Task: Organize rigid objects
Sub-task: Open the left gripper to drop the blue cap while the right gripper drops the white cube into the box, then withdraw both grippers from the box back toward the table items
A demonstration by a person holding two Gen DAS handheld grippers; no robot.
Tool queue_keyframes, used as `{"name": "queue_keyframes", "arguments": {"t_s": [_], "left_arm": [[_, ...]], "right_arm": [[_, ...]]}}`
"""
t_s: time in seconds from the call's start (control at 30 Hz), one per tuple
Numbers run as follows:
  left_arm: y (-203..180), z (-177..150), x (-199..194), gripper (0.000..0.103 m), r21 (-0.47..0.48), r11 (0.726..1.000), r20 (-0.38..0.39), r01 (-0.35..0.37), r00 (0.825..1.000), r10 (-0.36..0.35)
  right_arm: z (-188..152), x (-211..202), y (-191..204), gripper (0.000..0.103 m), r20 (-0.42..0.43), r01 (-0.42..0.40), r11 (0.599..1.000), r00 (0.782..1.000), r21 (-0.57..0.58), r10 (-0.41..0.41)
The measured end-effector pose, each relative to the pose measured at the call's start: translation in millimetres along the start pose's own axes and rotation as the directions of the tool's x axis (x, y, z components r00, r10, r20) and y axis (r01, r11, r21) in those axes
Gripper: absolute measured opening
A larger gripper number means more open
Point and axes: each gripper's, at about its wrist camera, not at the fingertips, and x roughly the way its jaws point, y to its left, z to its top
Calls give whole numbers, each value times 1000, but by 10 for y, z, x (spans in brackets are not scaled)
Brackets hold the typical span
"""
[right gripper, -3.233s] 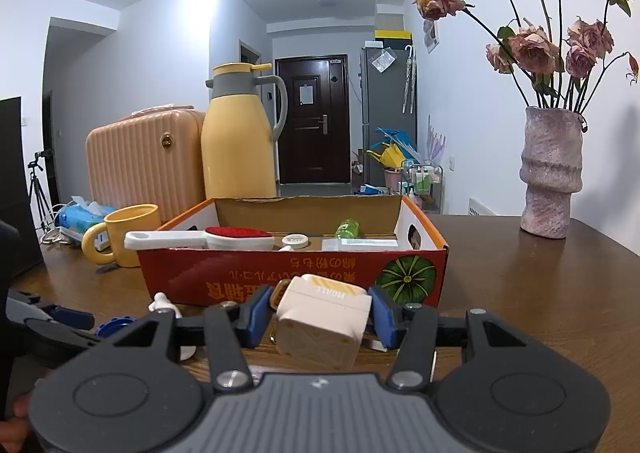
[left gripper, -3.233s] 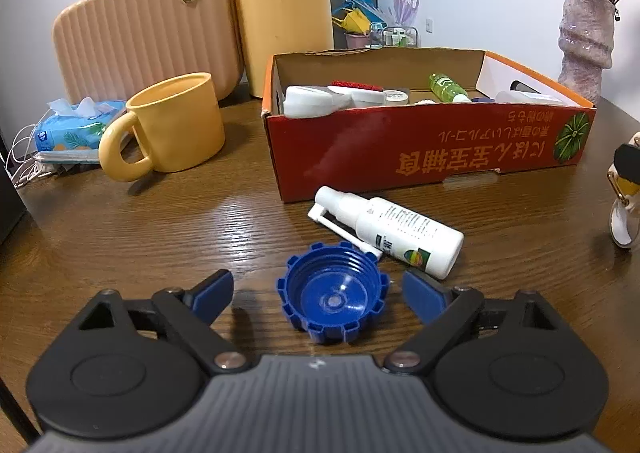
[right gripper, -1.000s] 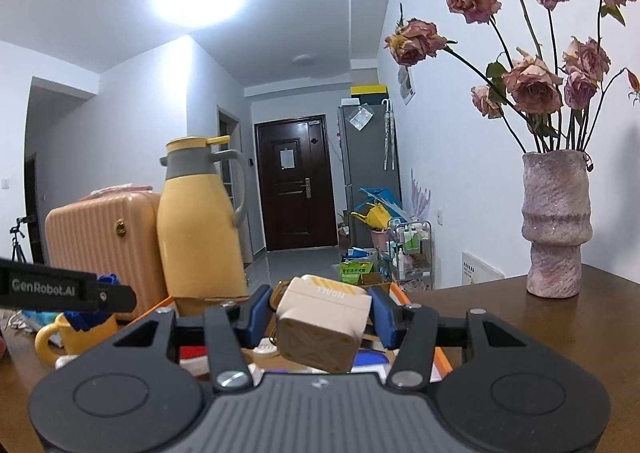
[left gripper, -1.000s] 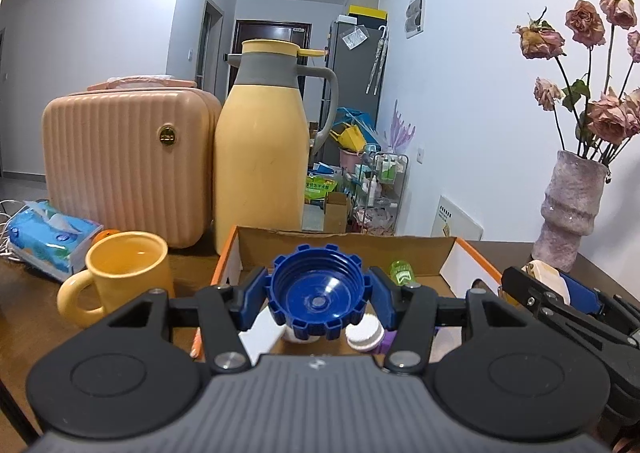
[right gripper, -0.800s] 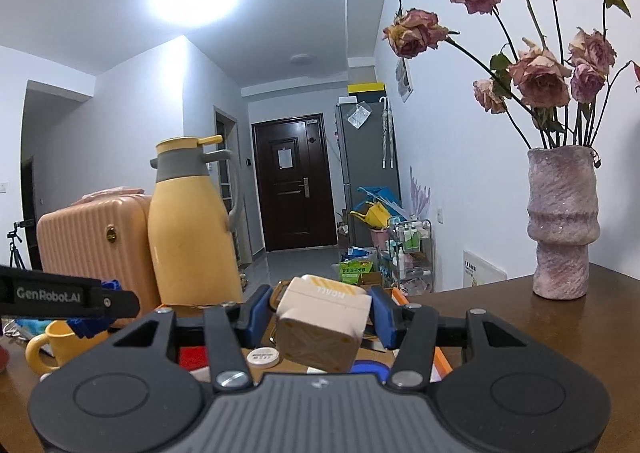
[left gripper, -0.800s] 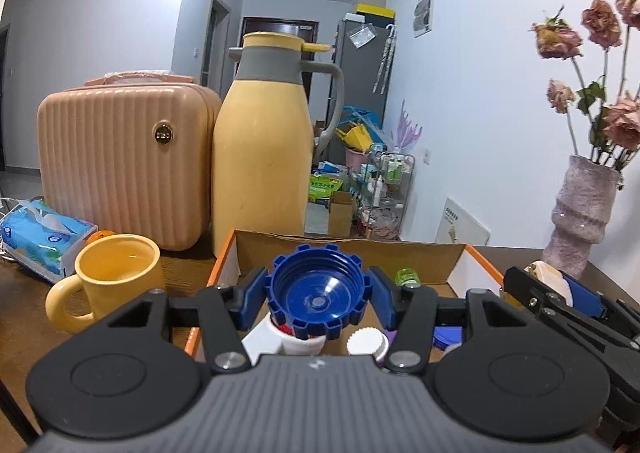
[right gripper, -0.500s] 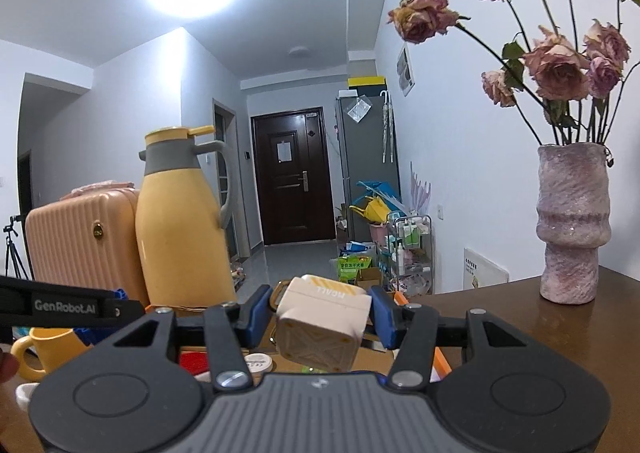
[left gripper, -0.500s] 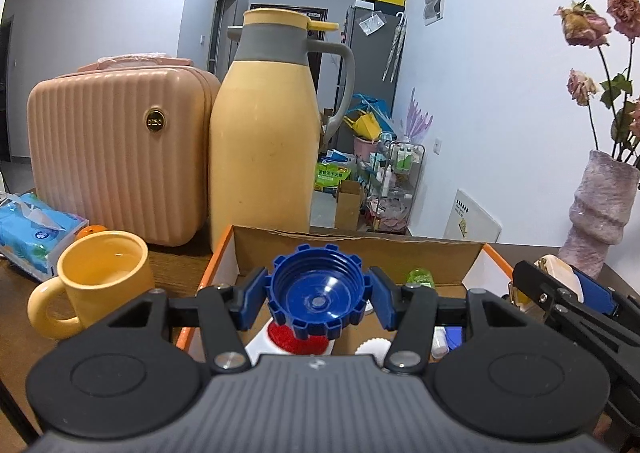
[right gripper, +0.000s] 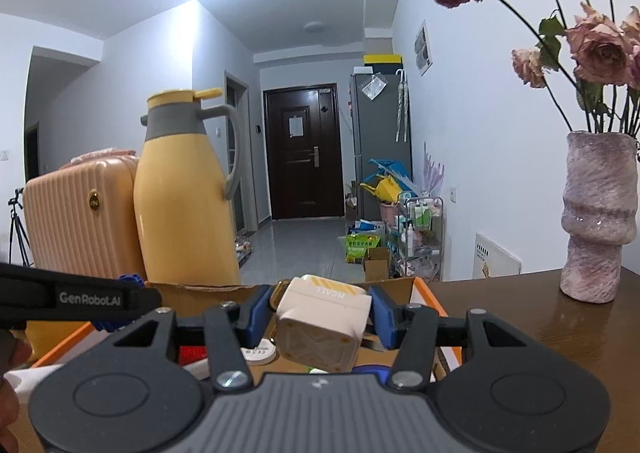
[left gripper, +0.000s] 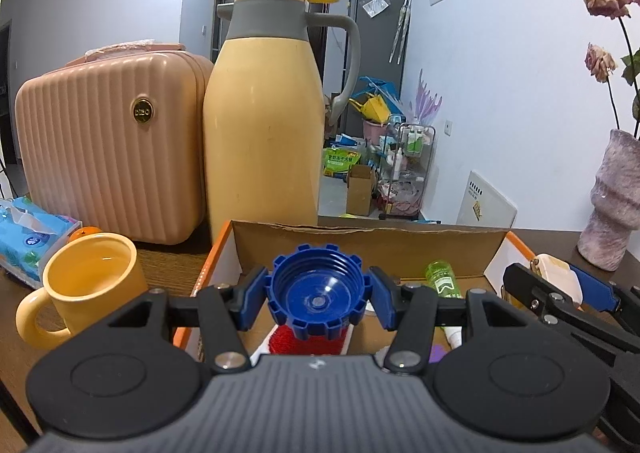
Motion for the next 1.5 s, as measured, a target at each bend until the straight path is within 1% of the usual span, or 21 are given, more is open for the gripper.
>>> {"name": "queue_keyframes", "arguments": {"t_s": [0.17,0.2,0.23,0.27,0.3,0.33,0.37,0.43,0.5,0.53,0.57,0.83,1.23,1.5], "left_arm": [[4,-3,16,56,8,1000,-7,-1,1000,1],[-1,-7,13,57,12,1000,-8,1,1000,-1],[-2,-3,15,60,16,1000,-7,2,1000,-2],[-6,-4,5,74,17,1000,-3,-2,1000,2],[-2,-5,-12,91,15,1000,7,-11,1000,11],[4,-5,-40,96,10,1000,24,-23,999,23],[7,-1,-67,100,7,999,40,-32,999,32],[23,15,-96,103,7,999,51,-34,998,34],[40,20,-92,103,-2,999,48,-42,998,42],[46,21,-83,103,-5,999,43,-45,998,46],[50,22,-73,103,-6,999,38,-49,998,50],[75,36,-57,103,-10,998,31,-61,998,61],[129,53,-73,103,-39,996,19,-75,997,76],[158,52,-126,103,-54,996,19,-69,997,70]], "right_arm": [[-17,33,8,52,-31,-7,1000,1000,-10,7],[-24,37,14,52,-37,-8,1000,999,-14,8],[-26,47,18,52,-49,-12,1000,999,-18,11],[-24,58,22,53,-63,-15,1000,998,-19,14],[-23,63,22,56,-69,-11,1000,998,-18,10],[-15,61,22,70,-67,-2,1000,998,-20,0],[-15,48,22,85,-66,8,1000,998,-21,-9],[-6,22,11,92,-52,16,1000,998,-18,-17],[0,12,4,96,-49,25,1000,998,-14,-25],[1,15,1,101,-51,30,999,998,-10,-31],[1,15,-9,103,-50,33,999,998,-7,-33],[0,14,-2,103,-49,45,999,998,-13,-45],[50,23,14,103,-90,60,998,994,-29,-62],[62,-29,11,103,-105,61,997,992,-38,-65]]}}
